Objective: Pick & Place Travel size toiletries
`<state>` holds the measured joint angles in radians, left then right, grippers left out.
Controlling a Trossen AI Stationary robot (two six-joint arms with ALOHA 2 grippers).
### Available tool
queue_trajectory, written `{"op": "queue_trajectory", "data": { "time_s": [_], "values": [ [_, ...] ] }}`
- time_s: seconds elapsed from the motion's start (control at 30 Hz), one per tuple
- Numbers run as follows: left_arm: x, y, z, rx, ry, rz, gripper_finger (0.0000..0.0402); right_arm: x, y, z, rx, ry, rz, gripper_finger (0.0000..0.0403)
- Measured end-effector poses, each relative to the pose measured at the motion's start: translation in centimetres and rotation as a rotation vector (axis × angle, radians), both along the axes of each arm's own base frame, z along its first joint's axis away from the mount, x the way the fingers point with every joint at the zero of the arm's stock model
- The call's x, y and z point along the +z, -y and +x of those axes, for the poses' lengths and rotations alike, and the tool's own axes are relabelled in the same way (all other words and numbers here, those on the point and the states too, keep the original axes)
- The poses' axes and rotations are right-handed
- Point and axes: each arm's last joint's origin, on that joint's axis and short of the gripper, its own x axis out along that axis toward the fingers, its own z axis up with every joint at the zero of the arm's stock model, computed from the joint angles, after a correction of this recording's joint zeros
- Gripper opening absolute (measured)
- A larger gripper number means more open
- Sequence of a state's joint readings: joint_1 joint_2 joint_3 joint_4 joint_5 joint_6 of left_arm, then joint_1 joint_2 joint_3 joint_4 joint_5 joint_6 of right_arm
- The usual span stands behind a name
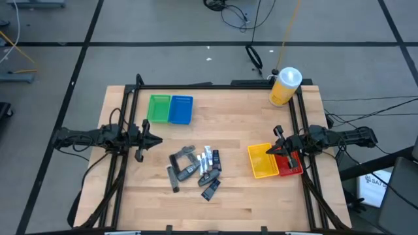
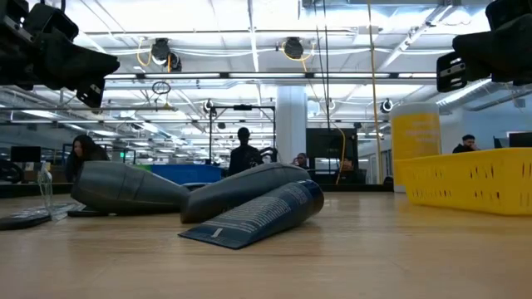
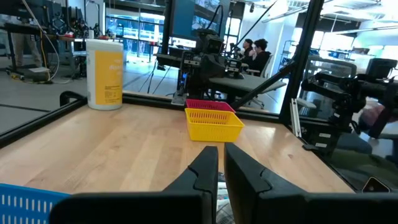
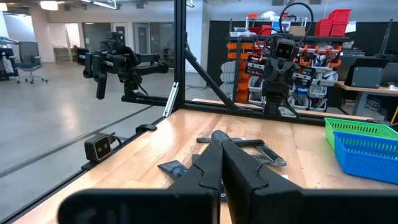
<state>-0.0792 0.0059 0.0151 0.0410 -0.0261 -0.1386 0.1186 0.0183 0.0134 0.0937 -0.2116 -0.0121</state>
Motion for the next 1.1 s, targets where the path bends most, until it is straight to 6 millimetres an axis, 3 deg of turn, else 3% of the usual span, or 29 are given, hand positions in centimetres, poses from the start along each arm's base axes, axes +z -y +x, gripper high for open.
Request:
{"op": "queue_trajectory", "data": {
  "time_s": [0.4, 0.73, 1.1],
  "values": [
    [0.0, 0.0, 0.0, 0.0, -0.001, 0.0, 0.0026, 0.1, 0.0, 0.0, 0.001, 0.016, -0.014, 0.0],
    [0.0, 0.0, 0.0, 0.0, 0.0, 0.0, 0.0026, 0.5, 0.0, 0.0, 0.035, -0.071, 0.368, 0.0],
    [0.1, 0.0, 0.0, 0.001, 0.014, -0.001, 0.0026, 0.7, -1.4, 1.9, 0.008, -0.009, 0.179, 0.0]
  ]
}}
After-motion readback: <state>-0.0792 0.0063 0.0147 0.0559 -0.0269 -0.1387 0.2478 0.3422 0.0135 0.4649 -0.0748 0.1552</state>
